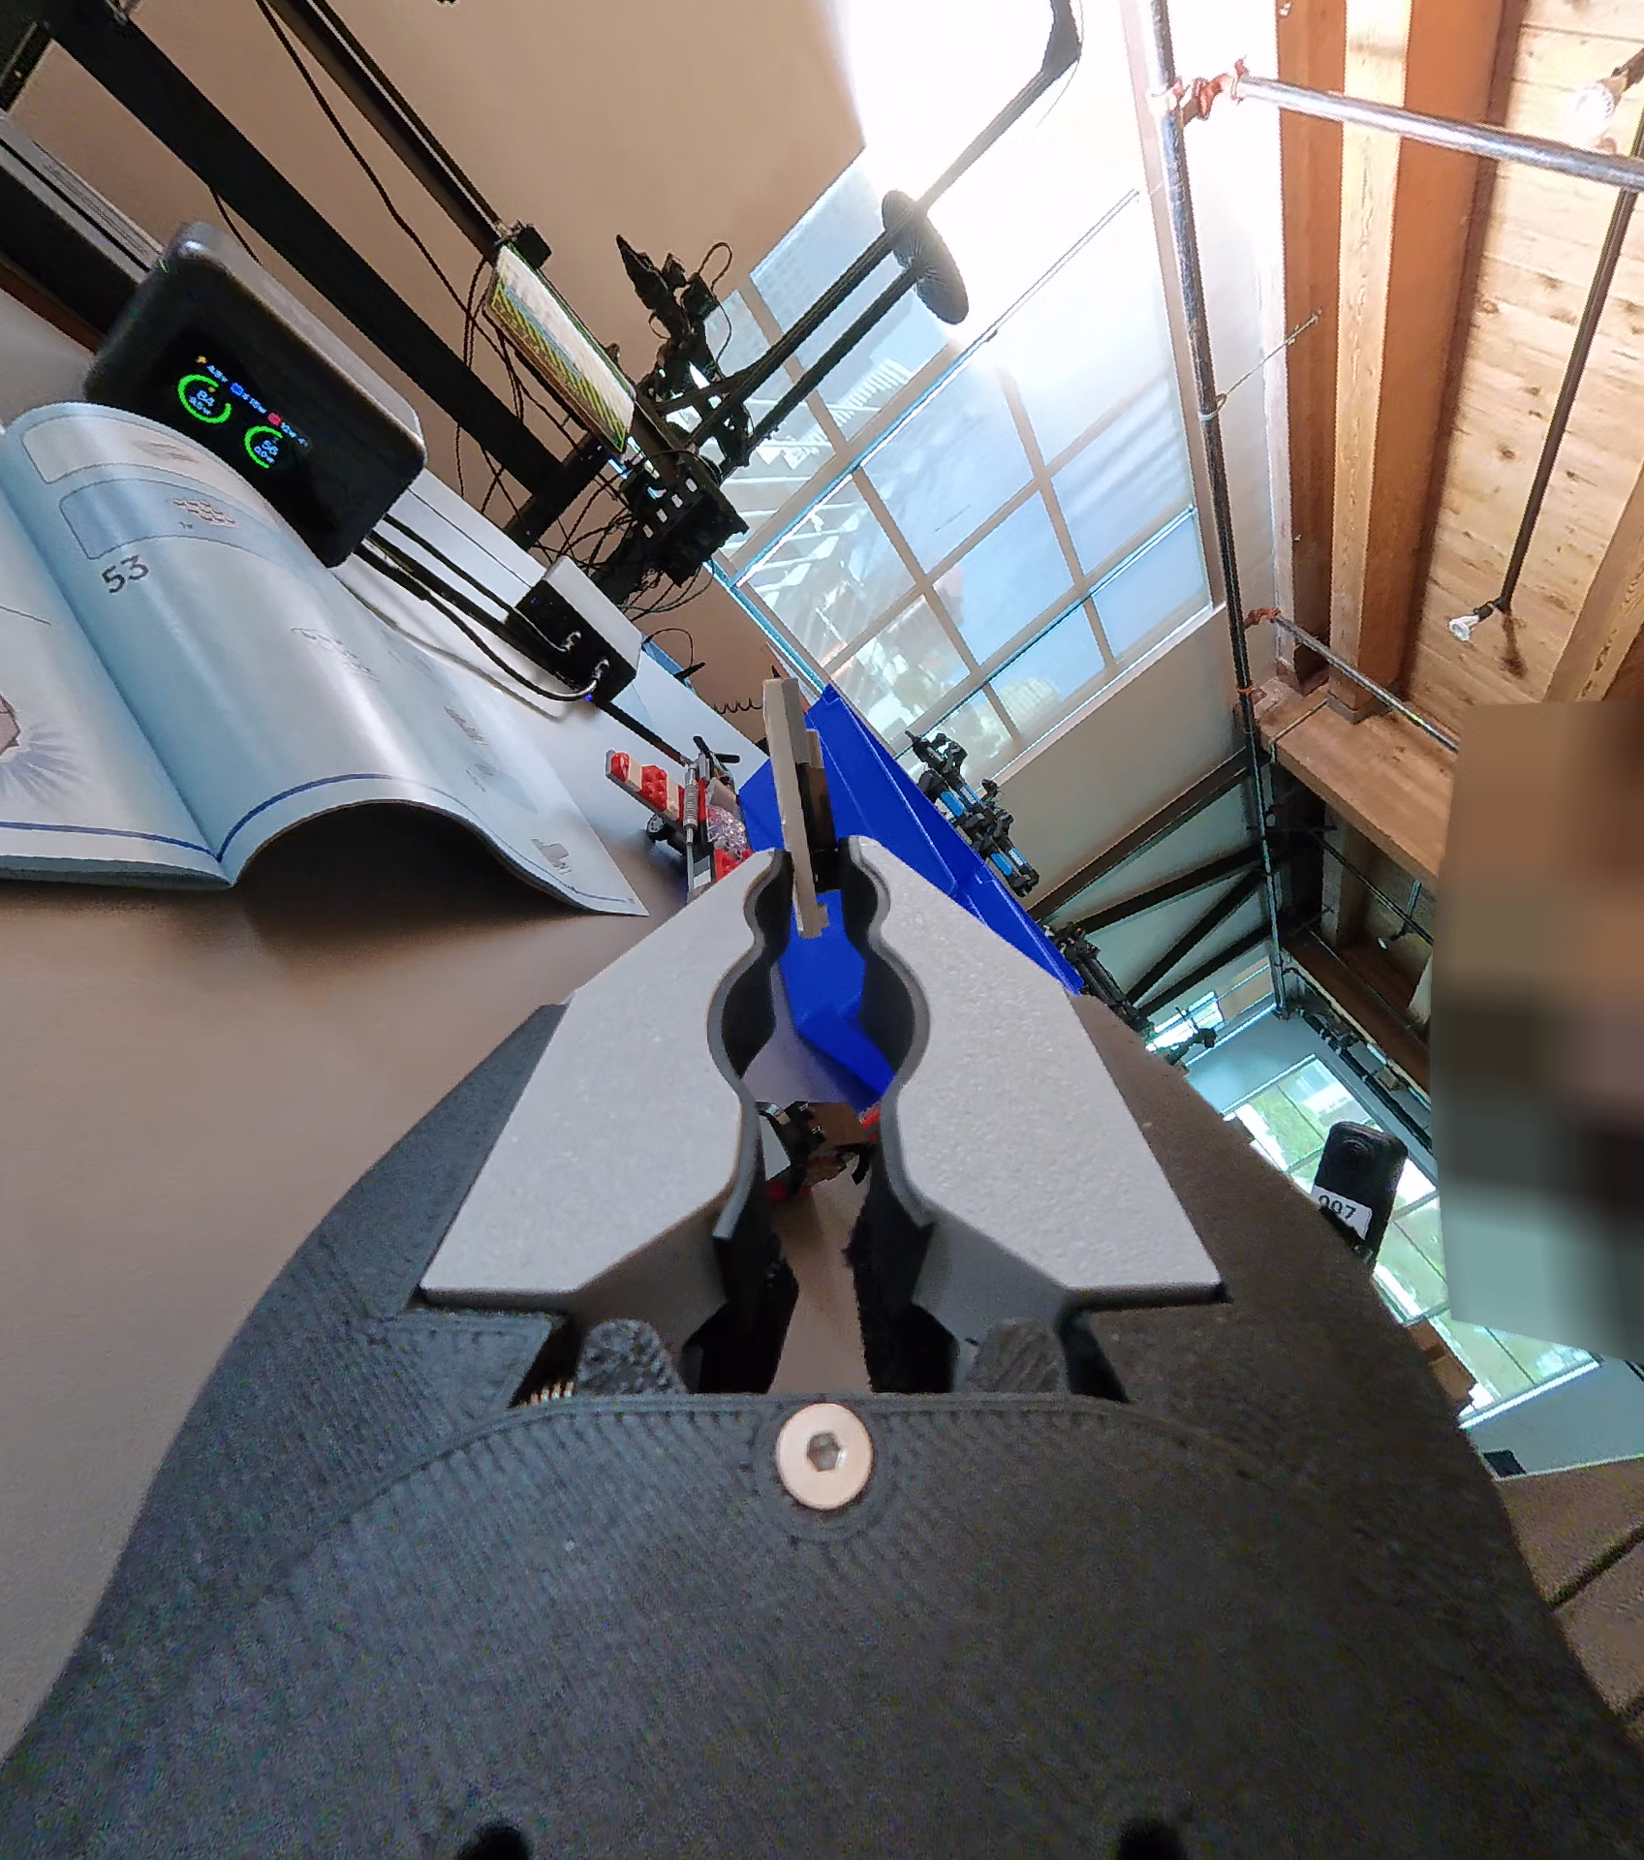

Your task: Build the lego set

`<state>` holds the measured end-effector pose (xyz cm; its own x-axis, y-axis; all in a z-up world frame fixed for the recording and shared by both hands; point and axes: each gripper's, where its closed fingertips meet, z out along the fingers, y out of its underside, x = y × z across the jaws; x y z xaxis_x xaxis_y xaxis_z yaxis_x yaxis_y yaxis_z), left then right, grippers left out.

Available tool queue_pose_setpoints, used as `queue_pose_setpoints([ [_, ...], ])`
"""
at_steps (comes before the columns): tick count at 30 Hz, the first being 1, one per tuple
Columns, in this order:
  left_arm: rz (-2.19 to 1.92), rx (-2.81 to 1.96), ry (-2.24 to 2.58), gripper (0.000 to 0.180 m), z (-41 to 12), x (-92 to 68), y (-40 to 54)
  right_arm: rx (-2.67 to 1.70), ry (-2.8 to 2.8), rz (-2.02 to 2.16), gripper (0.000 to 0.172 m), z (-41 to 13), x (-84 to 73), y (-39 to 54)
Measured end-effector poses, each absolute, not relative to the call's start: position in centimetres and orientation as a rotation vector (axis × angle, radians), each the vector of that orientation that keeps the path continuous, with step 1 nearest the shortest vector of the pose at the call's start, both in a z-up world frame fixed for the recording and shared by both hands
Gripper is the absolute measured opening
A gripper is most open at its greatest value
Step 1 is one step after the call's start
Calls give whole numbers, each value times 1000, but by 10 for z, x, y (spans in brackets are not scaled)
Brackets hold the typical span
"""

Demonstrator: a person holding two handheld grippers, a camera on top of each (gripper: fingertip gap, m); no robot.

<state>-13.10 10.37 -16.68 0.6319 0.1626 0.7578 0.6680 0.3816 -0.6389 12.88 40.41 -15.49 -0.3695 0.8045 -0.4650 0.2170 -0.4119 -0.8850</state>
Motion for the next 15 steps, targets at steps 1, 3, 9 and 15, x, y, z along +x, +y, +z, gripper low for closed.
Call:
queue_pose_setpoints([
  [1,-379,-1162,-864,9,-167,-131,104,-1432,-1378,1834,23,-157,128,402],
  [3,-379,-1160,-863,9,-166,-131,103,-1444,-1391,1839,23,-160,127,398],
  [9,-384,-1168,-867,9,-168,-131,104,-1492,-1485,1863,23,-176,126,374],
  [15,-367,-1188,-864,9,-169,-130,106,-1495,-1534,1891,23,-179,129,361],
])
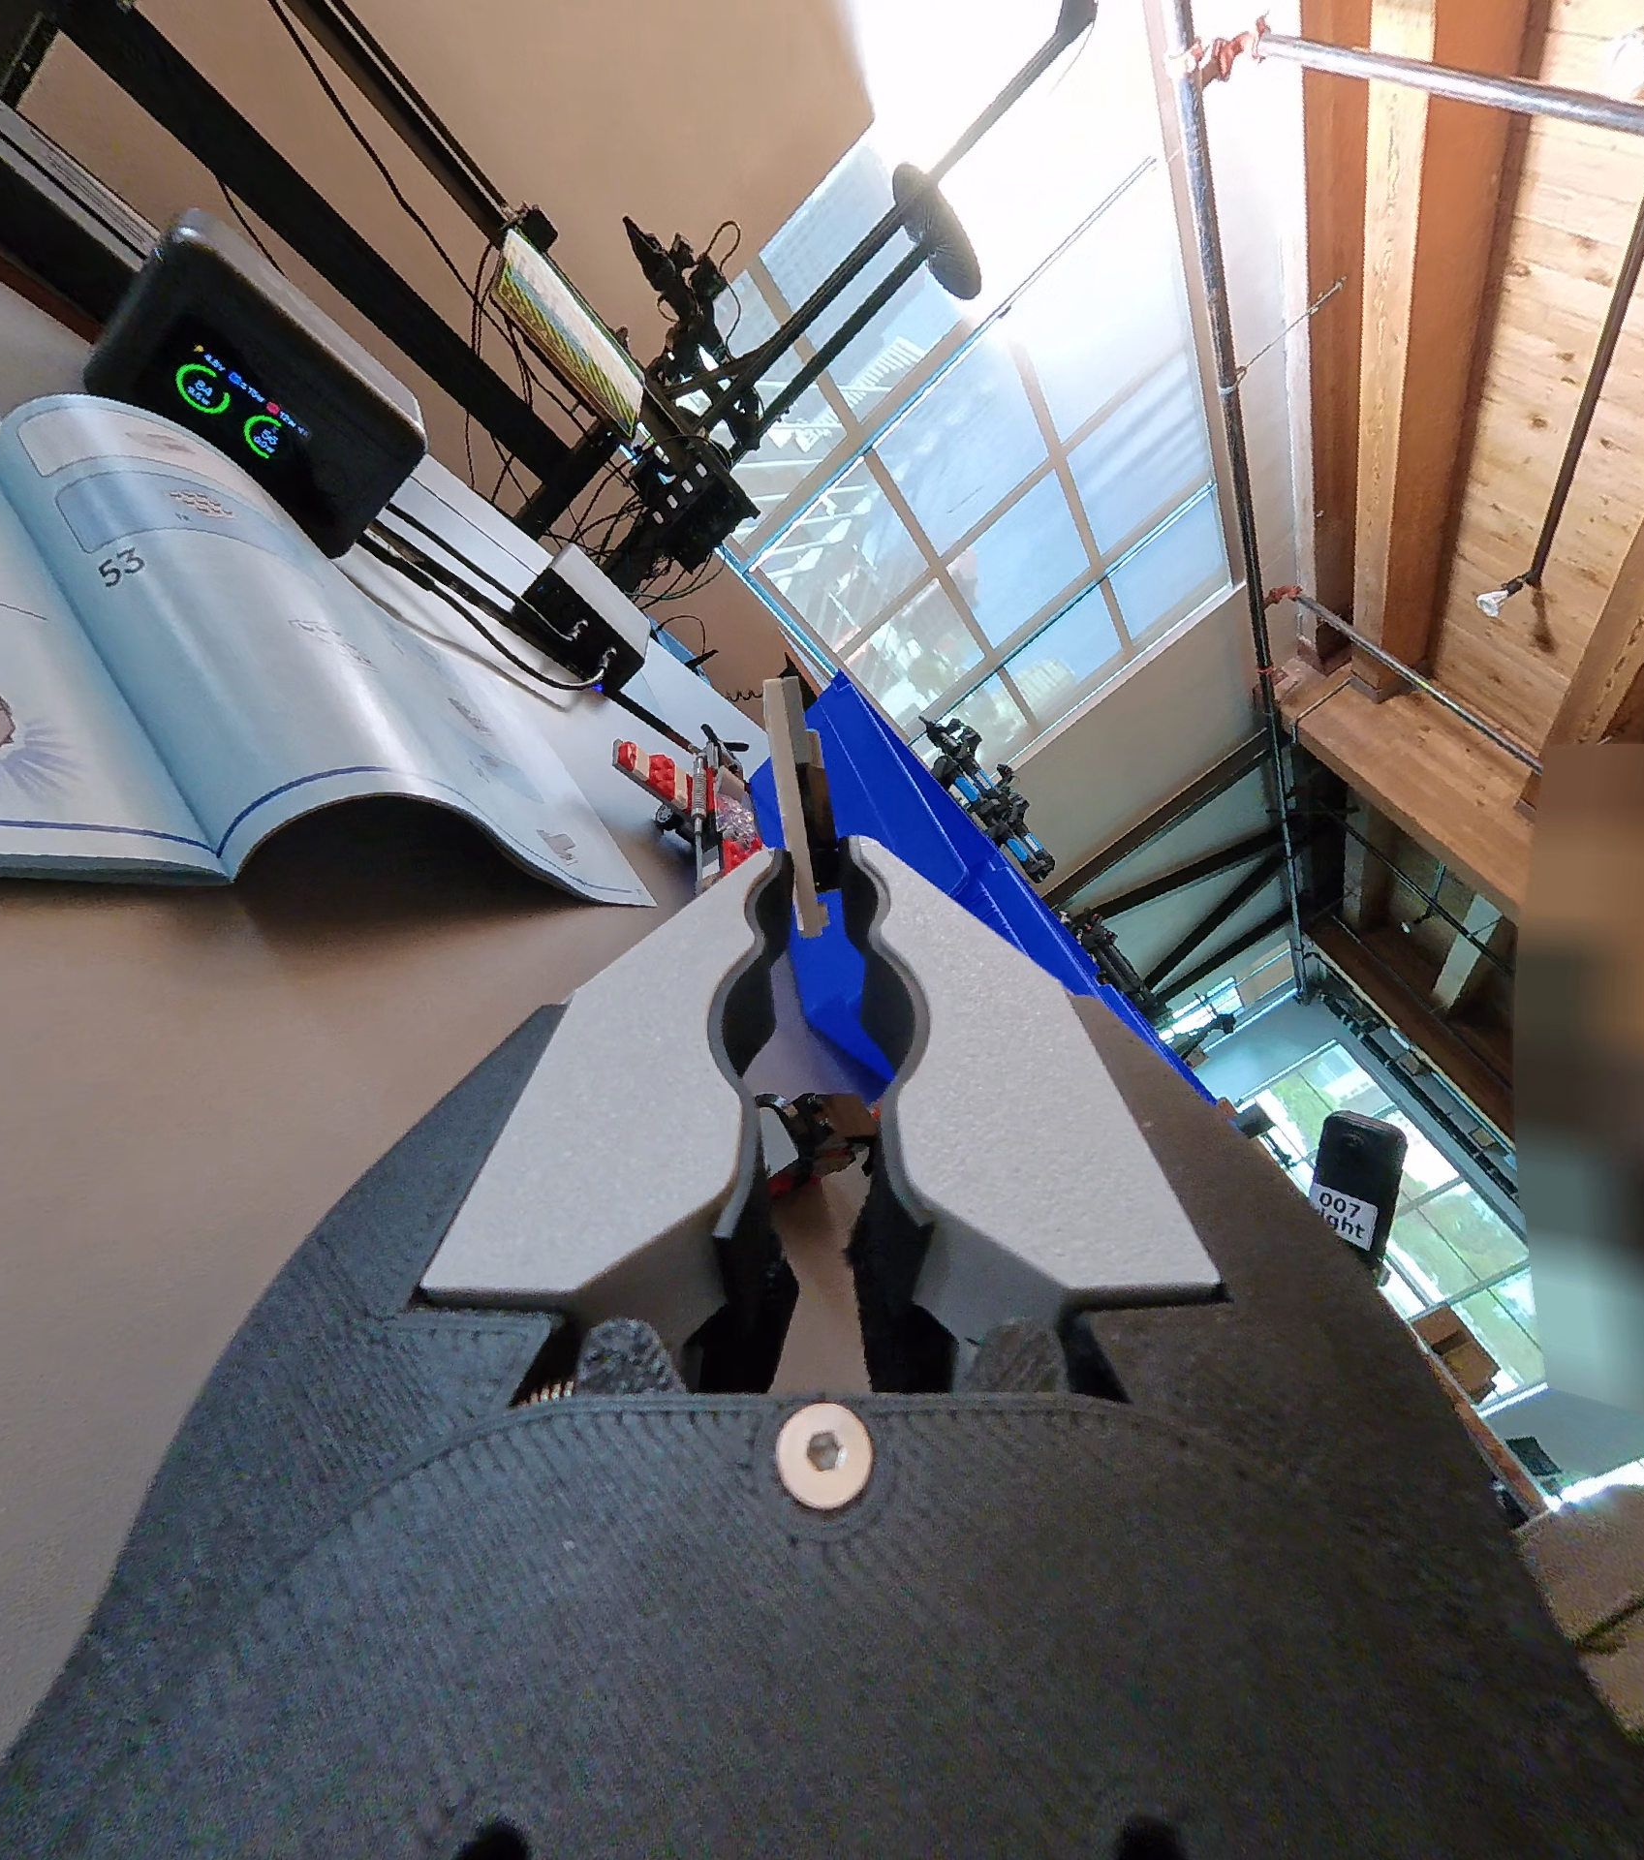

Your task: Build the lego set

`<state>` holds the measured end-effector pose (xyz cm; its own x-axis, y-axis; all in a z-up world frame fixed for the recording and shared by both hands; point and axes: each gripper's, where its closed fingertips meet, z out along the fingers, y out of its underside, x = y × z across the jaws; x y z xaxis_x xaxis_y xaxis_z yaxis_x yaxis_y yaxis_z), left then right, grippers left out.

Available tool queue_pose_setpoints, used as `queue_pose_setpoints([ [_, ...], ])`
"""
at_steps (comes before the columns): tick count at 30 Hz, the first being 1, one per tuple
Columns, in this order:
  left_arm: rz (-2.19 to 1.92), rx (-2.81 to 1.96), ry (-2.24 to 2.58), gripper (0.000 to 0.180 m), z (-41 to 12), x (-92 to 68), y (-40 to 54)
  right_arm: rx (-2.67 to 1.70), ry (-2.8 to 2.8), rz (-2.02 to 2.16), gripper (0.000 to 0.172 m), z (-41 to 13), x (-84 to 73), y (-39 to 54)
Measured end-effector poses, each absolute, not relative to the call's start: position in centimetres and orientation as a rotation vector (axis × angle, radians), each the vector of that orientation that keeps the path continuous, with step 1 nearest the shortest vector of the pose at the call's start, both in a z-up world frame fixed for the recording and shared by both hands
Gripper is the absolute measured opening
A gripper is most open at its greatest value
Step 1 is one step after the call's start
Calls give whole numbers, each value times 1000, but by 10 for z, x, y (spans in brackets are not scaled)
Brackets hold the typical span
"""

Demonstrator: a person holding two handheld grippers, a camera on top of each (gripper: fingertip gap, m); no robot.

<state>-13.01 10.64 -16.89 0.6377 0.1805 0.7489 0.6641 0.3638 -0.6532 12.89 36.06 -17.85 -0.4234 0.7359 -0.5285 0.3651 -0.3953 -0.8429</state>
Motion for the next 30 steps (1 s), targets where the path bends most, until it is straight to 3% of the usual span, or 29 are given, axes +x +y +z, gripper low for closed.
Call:
queue_pose_setpoints([
  [19,-331,-1214,-870,9,-172,-130,109,-1493,-1588,1957,26,-174,137,342],
  [26,-355,-1176,-865,9,-168,-131,105,-1108,-1514,2077,27,-115,180,351],
  [30,-371,-1152,-862,9,-166,-131,103,-1058,-1411,1948,27,-85,241,400],
])
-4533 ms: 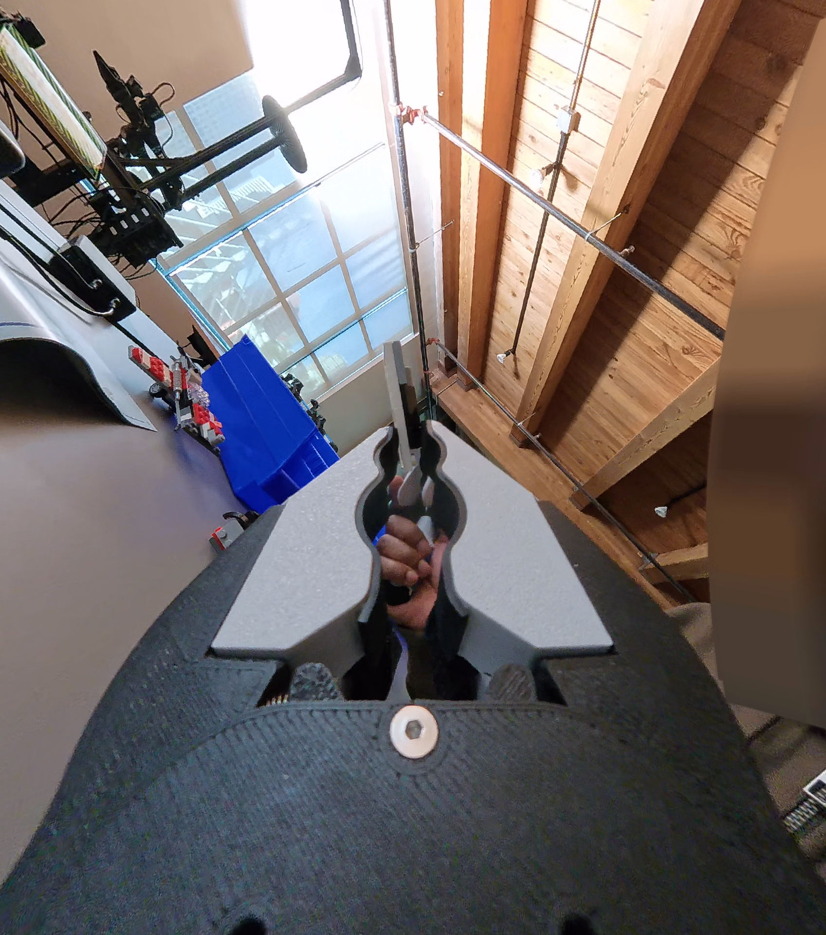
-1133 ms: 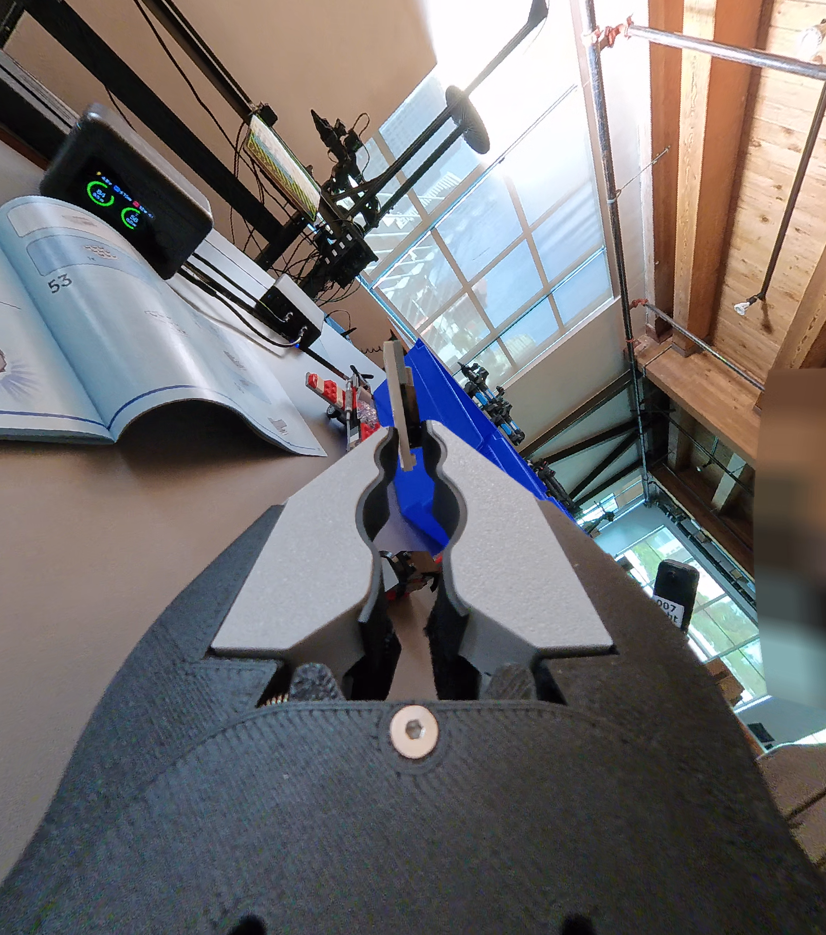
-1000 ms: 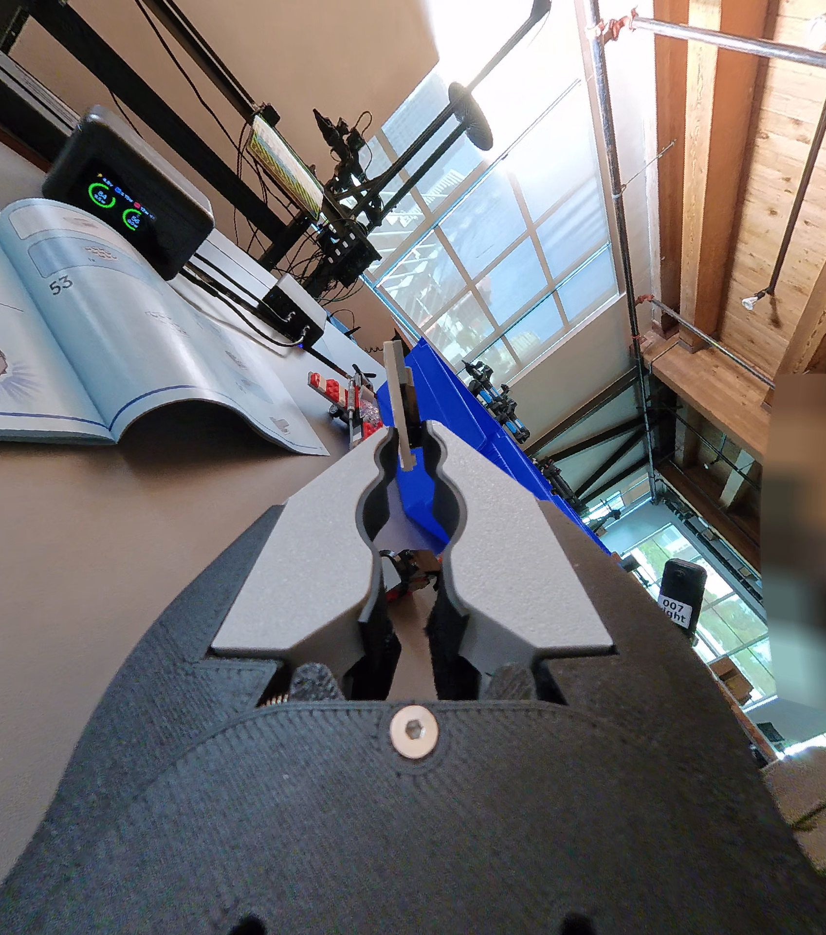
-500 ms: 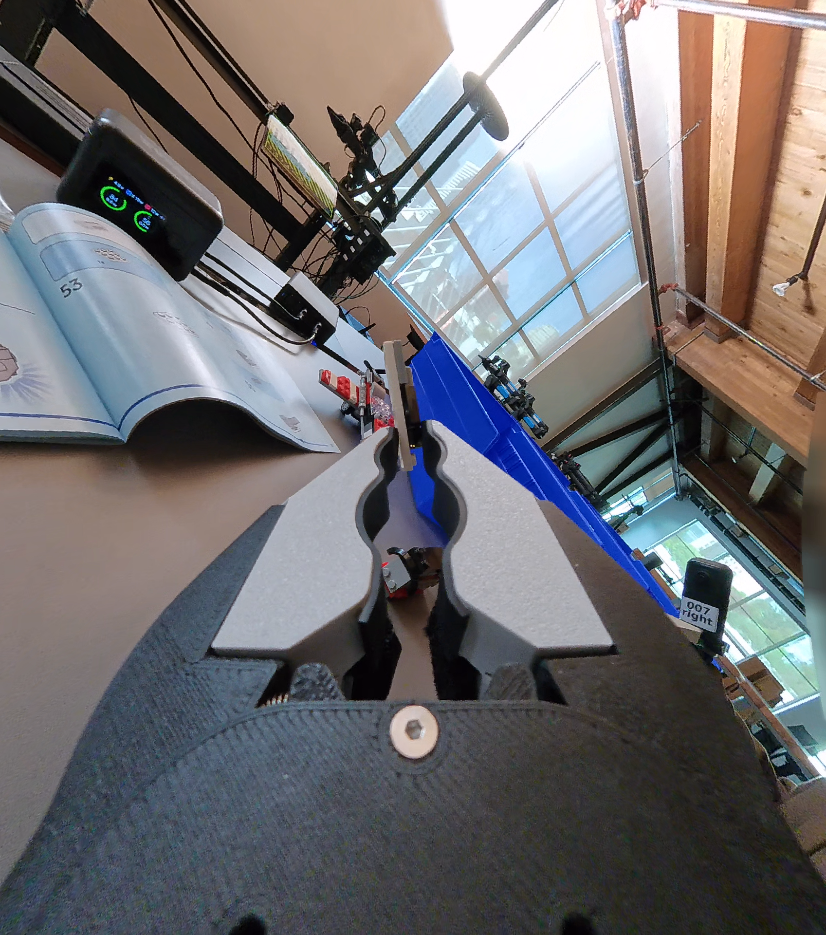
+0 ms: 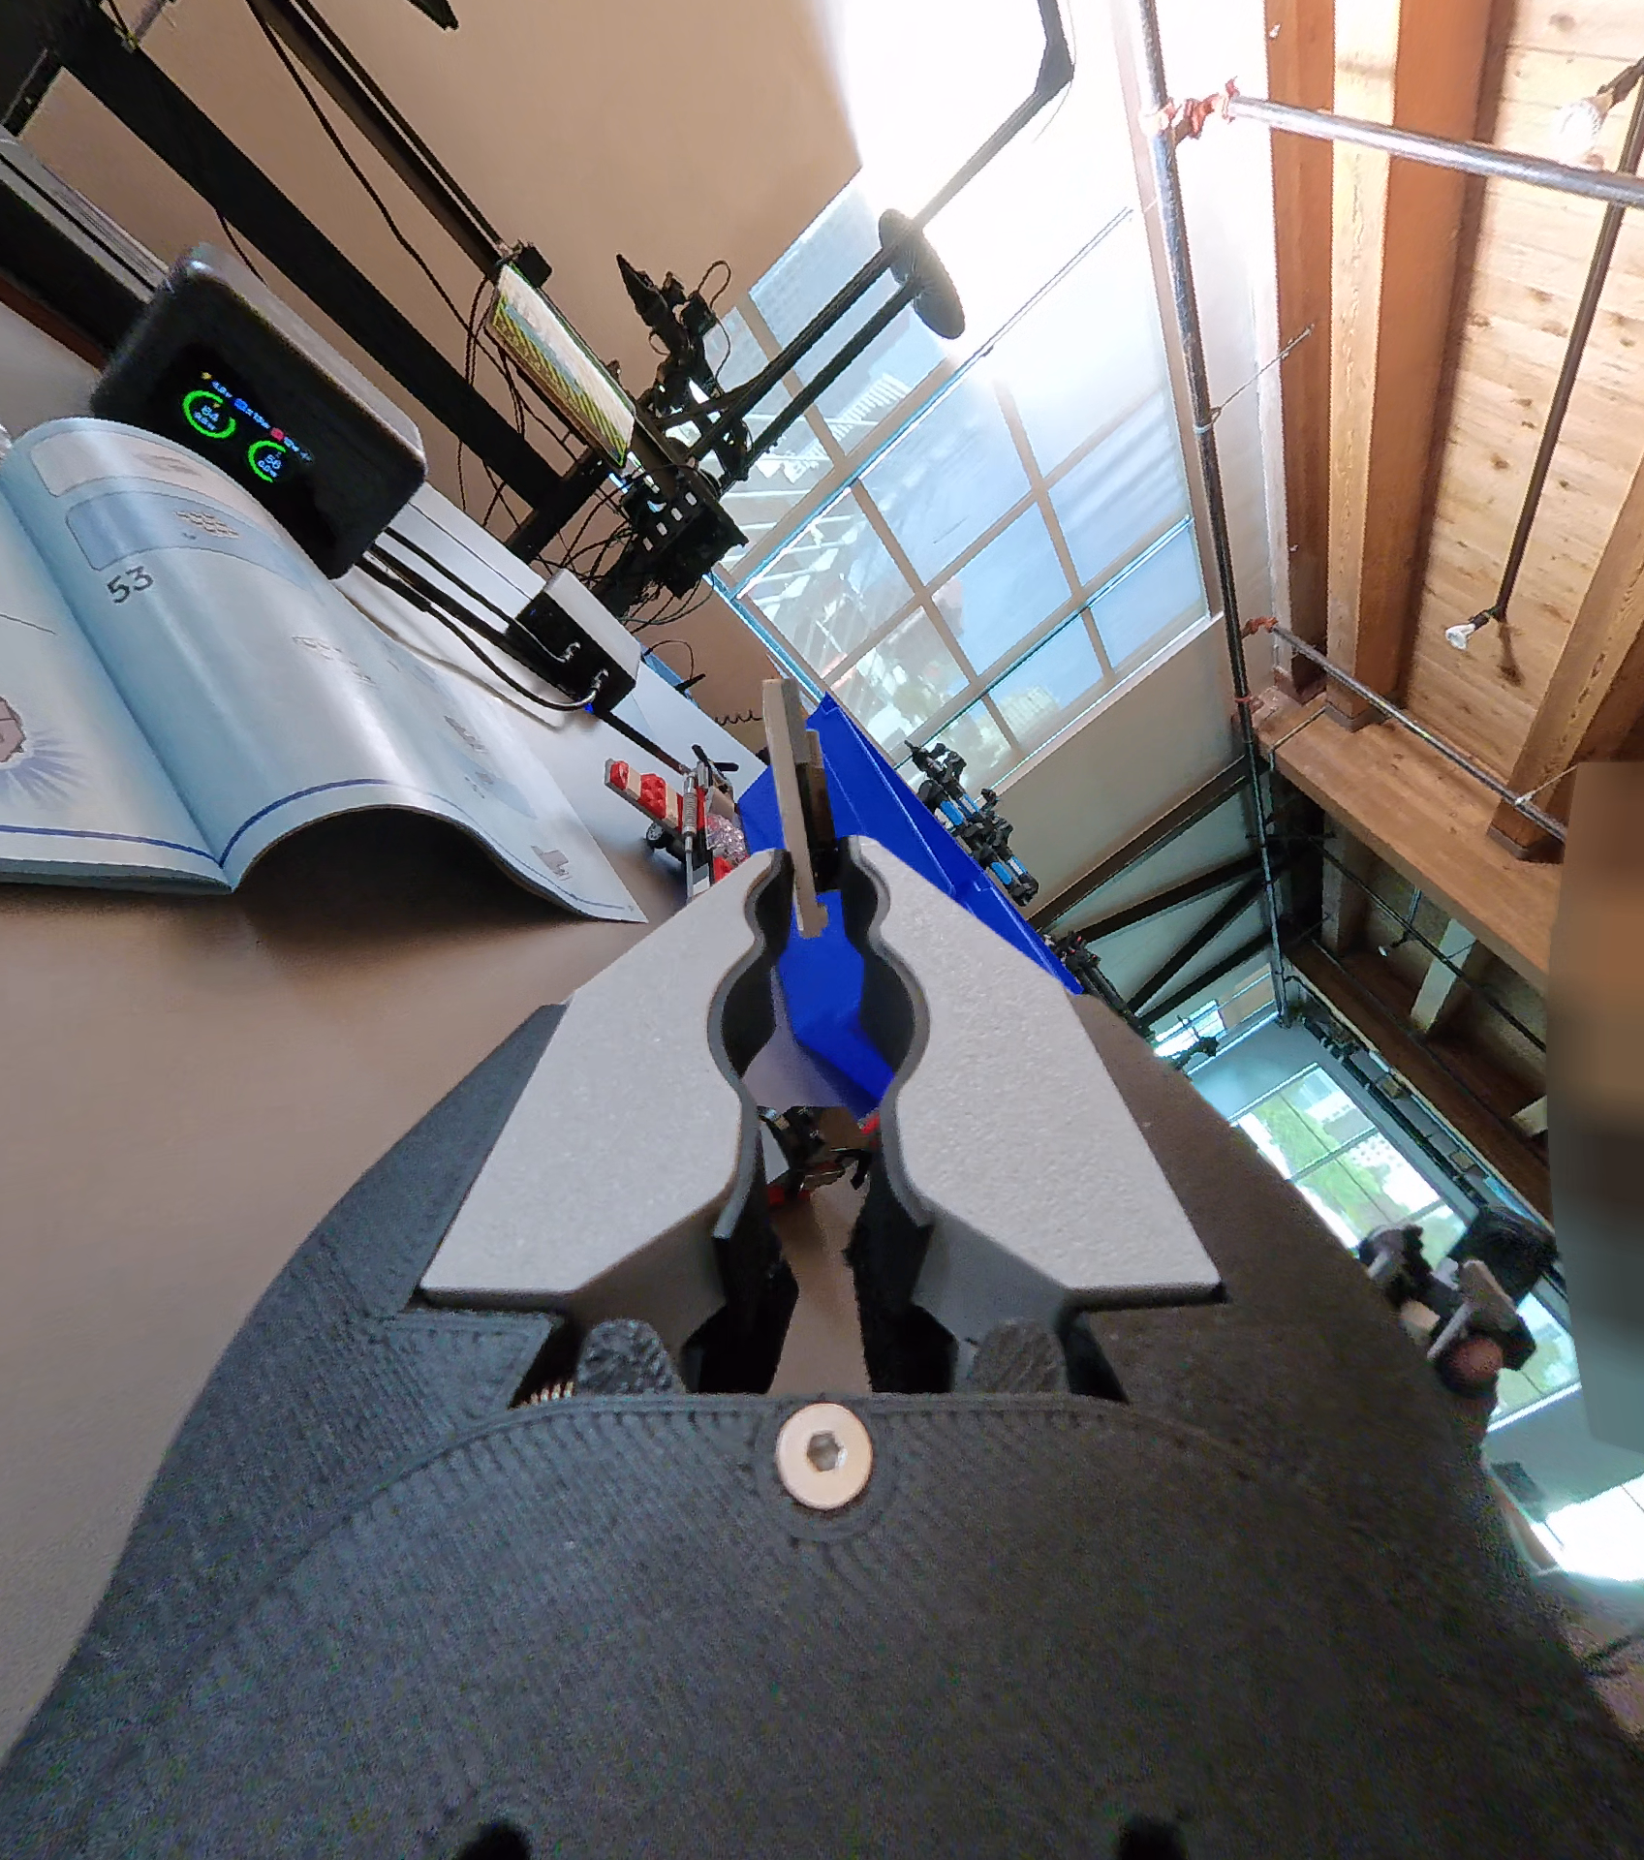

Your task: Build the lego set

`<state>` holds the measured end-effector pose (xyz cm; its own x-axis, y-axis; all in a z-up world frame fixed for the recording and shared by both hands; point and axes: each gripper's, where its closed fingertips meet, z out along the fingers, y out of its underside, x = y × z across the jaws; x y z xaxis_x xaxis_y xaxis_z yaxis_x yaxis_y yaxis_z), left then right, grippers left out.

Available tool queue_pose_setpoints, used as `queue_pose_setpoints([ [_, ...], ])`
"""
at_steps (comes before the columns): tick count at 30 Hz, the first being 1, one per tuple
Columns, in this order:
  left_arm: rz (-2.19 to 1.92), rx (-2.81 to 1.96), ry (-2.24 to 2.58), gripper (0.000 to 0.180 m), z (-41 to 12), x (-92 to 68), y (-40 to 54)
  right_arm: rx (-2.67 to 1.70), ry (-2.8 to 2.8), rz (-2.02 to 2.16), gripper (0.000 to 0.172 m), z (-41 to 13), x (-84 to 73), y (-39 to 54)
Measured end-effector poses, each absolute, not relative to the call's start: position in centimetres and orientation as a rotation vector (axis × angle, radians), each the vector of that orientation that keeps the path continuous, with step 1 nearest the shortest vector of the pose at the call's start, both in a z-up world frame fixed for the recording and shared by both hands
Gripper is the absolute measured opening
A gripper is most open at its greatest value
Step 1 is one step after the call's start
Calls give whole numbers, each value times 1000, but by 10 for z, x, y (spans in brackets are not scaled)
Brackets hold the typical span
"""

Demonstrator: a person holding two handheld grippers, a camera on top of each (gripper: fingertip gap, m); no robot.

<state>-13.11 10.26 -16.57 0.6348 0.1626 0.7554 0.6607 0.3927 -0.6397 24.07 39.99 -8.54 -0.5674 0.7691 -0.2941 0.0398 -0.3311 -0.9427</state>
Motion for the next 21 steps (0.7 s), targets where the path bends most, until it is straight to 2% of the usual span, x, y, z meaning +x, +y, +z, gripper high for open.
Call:
queue_pose_setpoints([
  [4,-386,-1161,-855,9,-166,-130,105,-1206,-1361,1430,23,-62,284,502],
  [7,-398,-1144,-844,9,-164,-129,103,-1398,-1638,997,6,-102,281,557],
  [8,-400,-1130,-841,9,-162,-129,101,-1455,-1765,906,5,-121,278,565],
  [14,-401,-1097,-829,9,-158,-127,96,-1572,-2391,603,6,-218,270,572],
  [21,-419,-1087,-847,9,-160,-127,94,-1598,-2498,476,16,-245,272,580],
])
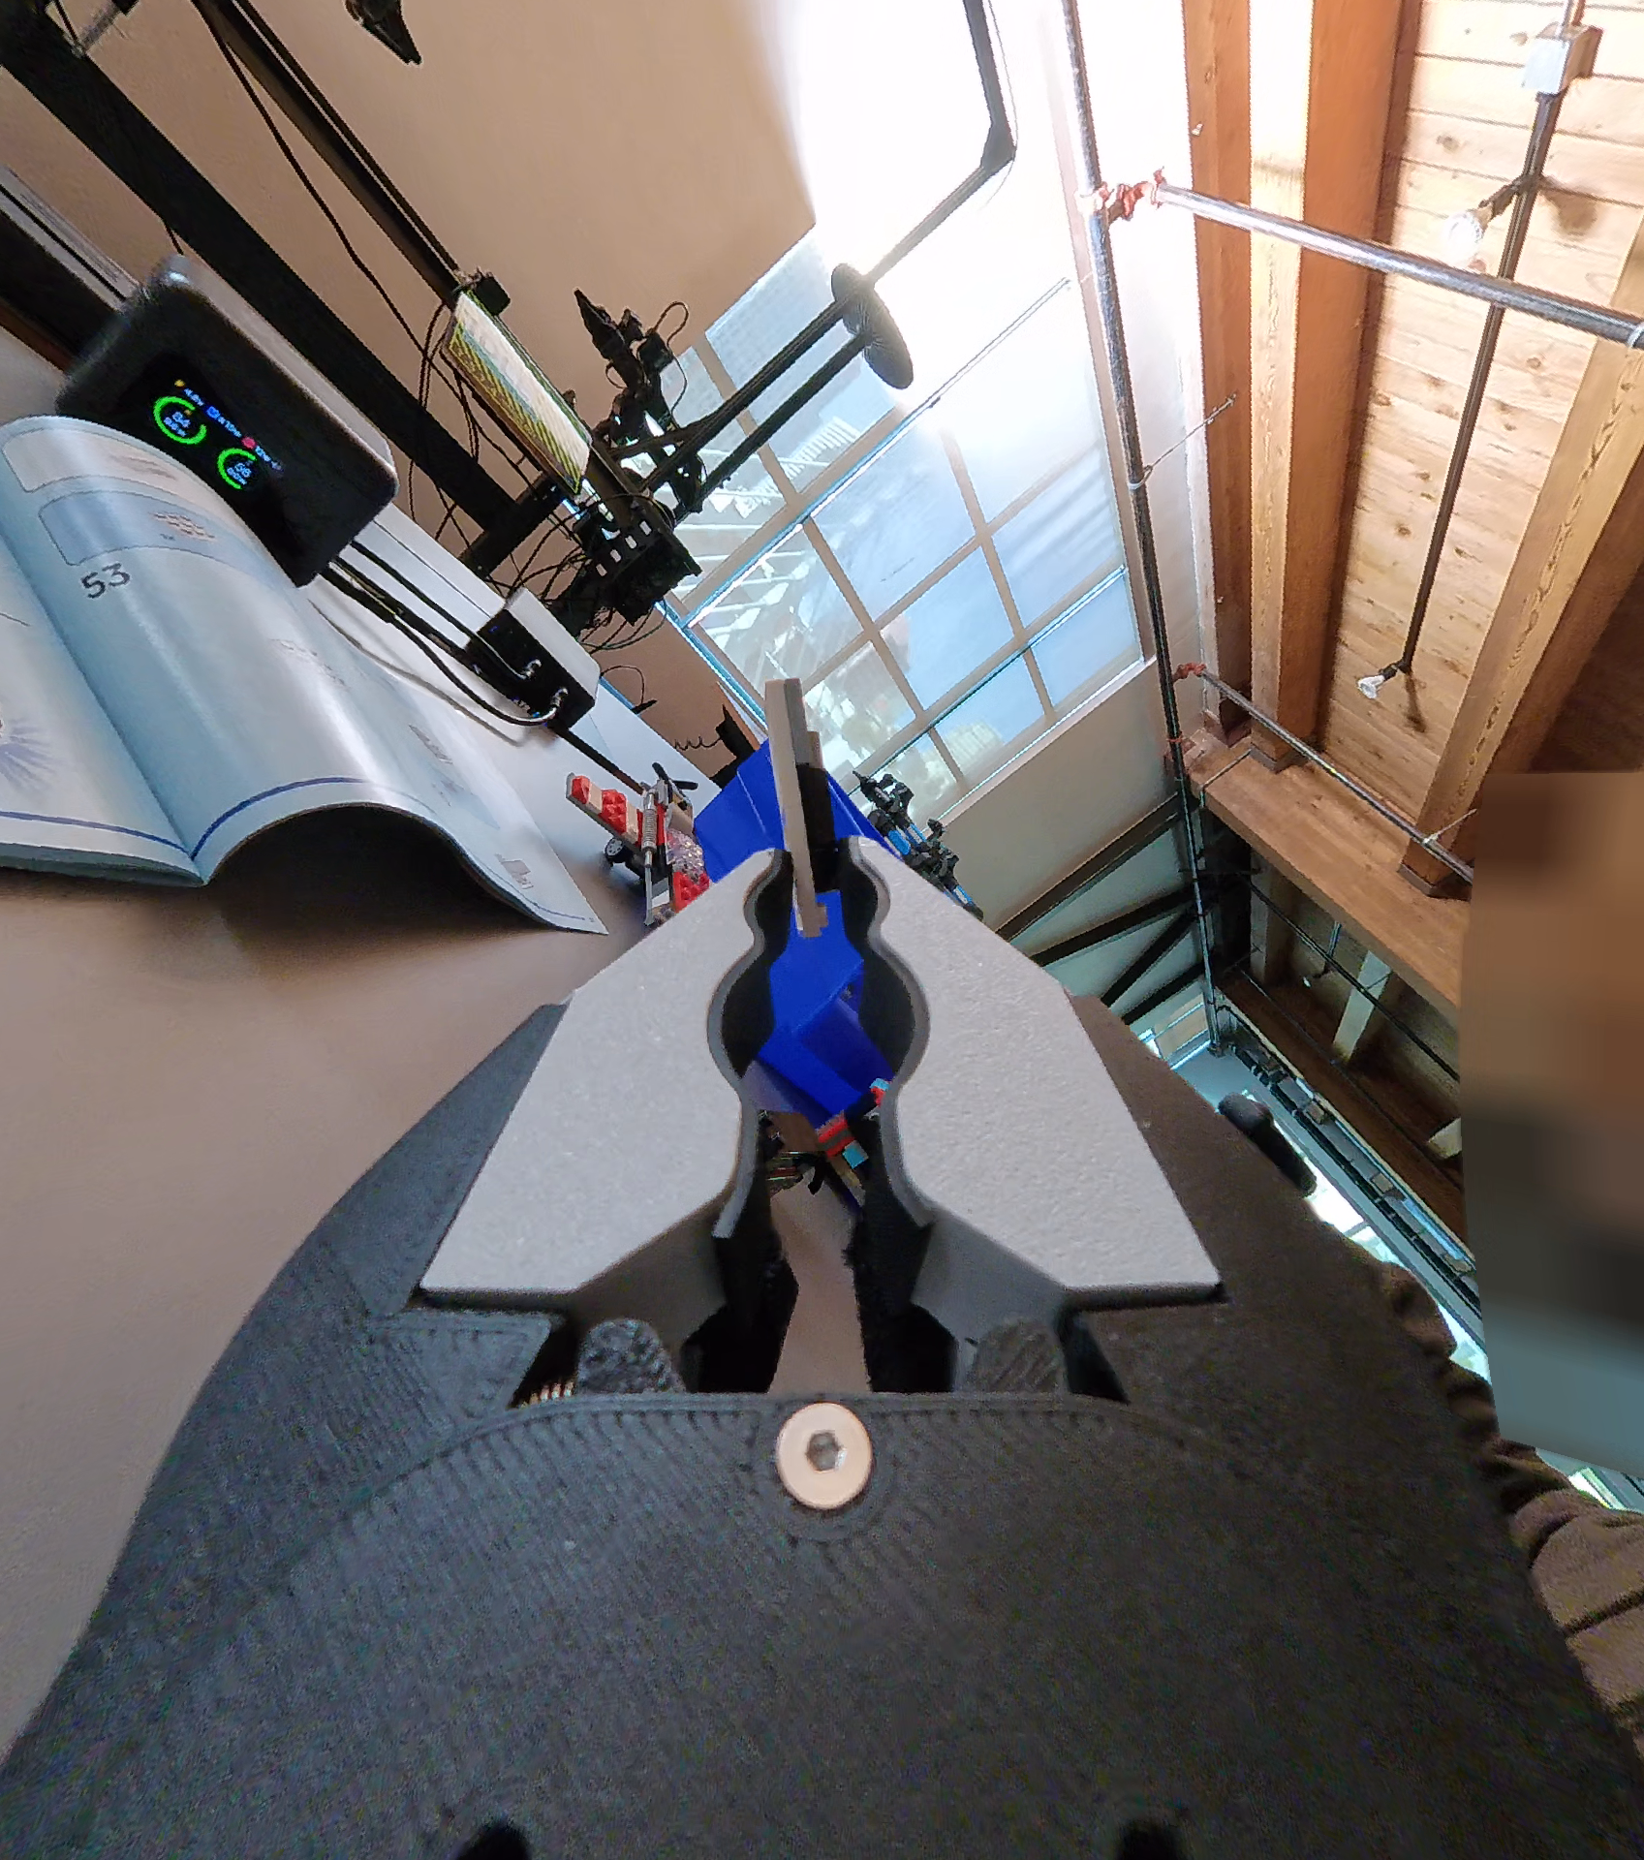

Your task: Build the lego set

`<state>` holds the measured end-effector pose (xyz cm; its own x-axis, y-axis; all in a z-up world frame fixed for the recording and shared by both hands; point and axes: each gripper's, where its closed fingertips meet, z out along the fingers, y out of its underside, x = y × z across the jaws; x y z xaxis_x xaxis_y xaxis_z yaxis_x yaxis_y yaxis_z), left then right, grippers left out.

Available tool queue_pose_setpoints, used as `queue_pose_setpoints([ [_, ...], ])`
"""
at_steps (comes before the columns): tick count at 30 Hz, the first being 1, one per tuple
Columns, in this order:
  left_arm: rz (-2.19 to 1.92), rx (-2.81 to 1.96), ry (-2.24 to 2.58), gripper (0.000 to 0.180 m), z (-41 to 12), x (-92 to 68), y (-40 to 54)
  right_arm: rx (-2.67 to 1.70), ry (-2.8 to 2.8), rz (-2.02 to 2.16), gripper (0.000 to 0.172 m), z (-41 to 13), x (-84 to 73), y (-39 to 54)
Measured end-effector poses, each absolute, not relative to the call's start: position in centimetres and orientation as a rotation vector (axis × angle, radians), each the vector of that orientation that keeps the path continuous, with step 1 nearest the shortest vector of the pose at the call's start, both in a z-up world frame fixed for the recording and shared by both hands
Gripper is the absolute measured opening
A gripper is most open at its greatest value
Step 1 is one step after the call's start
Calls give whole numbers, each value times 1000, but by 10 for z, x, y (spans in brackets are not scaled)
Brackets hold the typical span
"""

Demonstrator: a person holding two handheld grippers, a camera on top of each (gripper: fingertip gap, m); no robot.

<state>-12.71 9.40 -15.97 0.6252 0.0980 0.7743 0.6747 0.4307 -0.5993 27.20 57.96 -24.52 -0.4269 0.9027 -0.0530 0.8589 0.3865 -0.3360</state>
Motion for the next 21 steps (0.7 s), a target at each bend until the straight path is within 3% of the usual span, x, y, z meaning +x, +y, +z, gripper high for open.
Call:
queue_pose_setpoints([
  [21,-440,-1090,-838,9,-159,-126,95,-1590,-2477,452,7,-254,274,580],
])
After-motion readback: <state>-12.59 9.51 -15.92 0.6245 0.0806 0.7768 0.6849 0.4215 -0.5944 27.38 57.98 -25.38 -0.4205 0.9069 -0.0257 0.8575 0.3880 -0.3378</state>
